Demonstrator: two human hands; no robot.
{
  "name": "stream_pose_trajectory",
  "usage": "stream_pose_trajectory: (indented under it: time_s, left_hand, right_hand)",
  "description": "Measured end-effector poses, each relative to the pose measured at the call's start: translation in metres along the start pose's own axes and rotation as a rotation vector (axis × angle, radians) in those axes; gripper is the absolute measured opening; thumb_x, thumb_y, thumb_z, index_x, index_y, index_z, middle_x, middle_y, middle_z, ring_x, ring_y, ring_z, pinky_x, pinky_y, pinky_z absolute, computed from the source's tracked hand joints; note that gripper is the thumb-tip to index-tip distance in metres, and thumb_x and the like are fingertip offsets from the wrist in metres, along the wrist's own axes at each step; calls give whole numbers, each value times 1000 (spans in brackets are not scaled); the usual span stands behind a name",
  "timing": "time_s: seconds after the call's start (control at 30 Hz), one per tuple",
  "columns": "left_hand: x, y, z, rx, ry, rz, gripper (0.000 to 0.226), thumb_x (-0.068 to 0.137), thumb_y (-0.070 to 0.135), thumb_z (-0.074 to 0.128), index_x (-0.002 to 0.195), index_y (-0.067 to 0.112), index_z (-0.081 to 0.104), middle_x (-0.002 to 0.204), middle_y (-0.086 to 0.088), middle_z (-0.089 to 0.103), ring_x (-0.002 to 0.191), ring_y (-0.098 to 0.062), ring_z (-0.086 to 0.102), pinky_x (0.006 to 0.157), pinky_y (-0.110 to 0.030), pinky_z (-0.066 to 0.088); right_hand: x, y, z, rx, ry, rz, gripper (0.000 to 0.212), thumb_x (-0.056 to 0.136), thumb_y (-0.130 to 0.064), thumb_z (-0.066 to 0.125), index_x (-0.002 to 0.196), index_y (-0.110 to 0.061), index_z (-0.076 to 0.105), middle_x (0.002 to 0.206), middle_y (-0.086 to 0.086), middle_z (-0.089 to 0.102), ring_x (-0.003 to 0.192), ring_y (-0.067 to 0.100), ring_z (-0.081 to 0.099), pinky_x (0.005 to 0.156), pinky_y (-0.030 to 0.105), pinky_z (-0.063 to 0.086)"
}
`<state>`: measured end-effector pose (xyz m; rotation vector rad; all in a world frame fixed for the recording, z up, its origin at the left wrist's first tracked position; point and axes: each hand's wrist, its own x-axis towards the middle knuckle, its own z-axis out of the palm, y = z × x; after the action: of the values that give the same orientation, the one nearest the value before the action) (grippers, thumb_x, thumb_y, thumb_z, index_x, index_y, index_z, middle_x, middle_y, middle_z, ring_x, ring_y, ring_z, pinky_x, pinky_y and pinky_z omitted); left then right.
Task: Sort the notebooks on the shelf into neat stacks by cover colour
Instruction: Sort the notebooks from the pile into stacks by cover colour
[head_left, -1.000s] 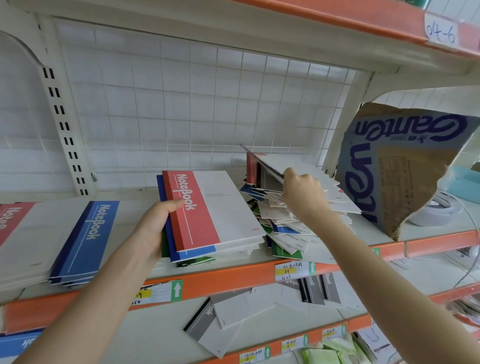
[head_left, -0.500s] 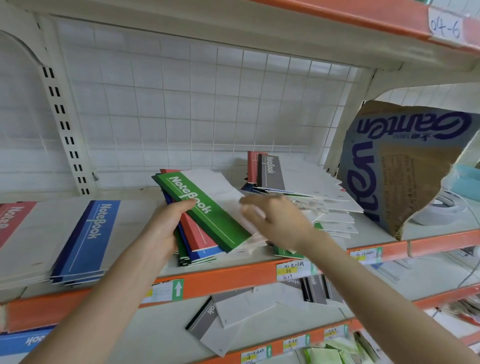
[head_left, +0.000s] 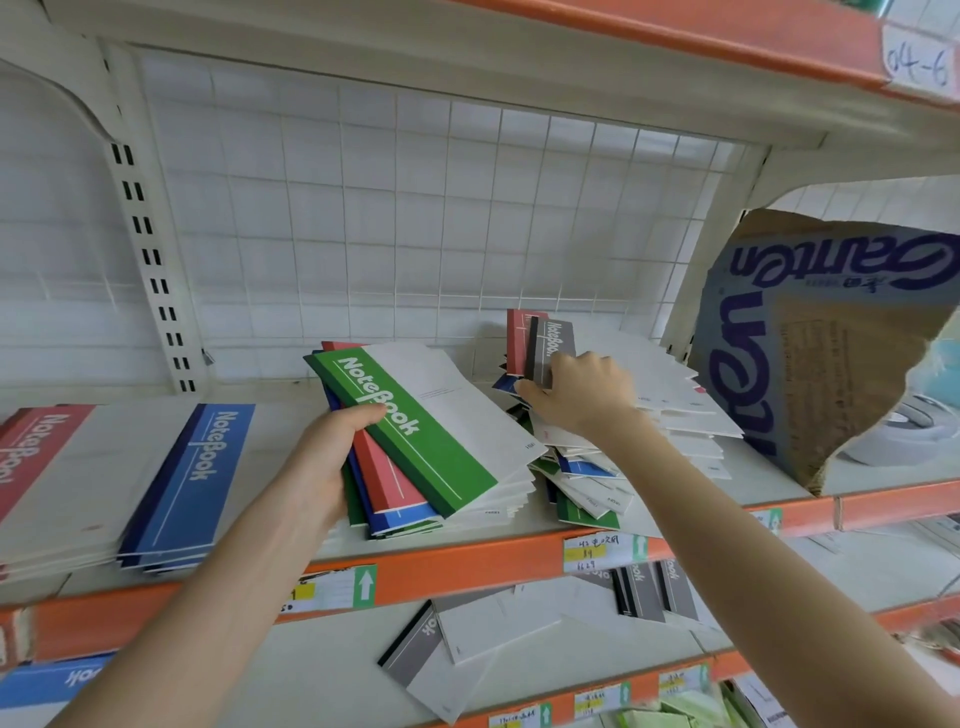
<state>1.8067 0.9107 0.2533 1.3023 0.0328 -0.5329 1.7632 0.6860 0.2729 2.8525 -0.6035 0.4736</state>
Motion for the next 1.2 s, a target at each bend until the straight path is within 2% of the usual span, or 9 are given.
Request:
stream_pose_trajectory:
  time_s: [0.23,0.47,0.63,0.73,0.8,0.87,0.97,1.03,1.2]
  left_hand:
    - [-7,2,0,42,-14,-12,9,91,23,55,89,14,55,81,-8,63,69,-23,59,57,-31,42]
    - [-2,1,7,-23,-37,22,24,93,38,53,101,15,55,86,-6,65,73,-21,62,56,-32,44]
    - [-2,-3,9,-88,-99,-1,24,92,33,55,101,11,59,84,-9,67,64,-21,67,49,-28,51]
    - [-1,-5,5,-58,-53,5,20,93,24,55,107,11,57,87,-11,65,72,-24,62,57,-32,46]
    - [0,-4,1,-43,-20,37,12,92,19,56,102,14,58,86,-9,65,72,-23,61,57,-31,45]
    - [0,-3,-2,-38,-5,57,5,92,17,56,96,18,58,85,-8,65,72,-23,62,57,-31,45]
    - [-1,-1,-5,-34,-9,65,4,92,16,56,94,18,57,85,-8,65,71,-23,62,56,-30,45]
    - [-3,-1,-5,-34,-14,63,7,92,16,56,98,17,57,85,-8,65,72,-23,61,56,-30,44]
    - [-7,0,-8,-36,-18,56,15,91,18,57,106,14,57,86,-8,65,72,-23,61,56,-30,44]
  right_hand:
    - [-4,6,-4,53,106,-169,32,102,-27,28,113,-4,48,103,14,64,70,27,52,60,28,37]
    - [-50,-17,-20,289,430,-683,36,86,-24,38,82,-3,66,50,6,58,35,23,51,35,18,30]
    - [-69,-42,-17,434,240,-883,52,95,-44,33,105,-4,65,97,12,71,75,32,68,53,36,55]
    - [-60,-35,-19,502,2,-768,56,89,-49,31,117,-11,61,119,7,65,102,29,63,79,43,52]
    - [-47,-21,-16,472,45,-542,53,91,-50,34,125,-15,57,125,4,60,111,27,58,86,38,48]
    - [-32,-5,-16,382,113,-271,41,95,-37,45,126,-12,54,124,7,58,112,27,54,84,33,45]
    - [-17,10,-10,285,-23,-40,39,96,-37,46,125,-11,50,126,9,55,105,24,52,76,28,44]
    - [-15,12,-3,240,-109,-8,35,96,-38,44,120,-13,49,124,8,55,92,20,50,63,23,38]
    - [-12,14,6,10,28,-25,31,100,-32,37,120,-10,47,121,11,58,100,27,58,68,27,39]
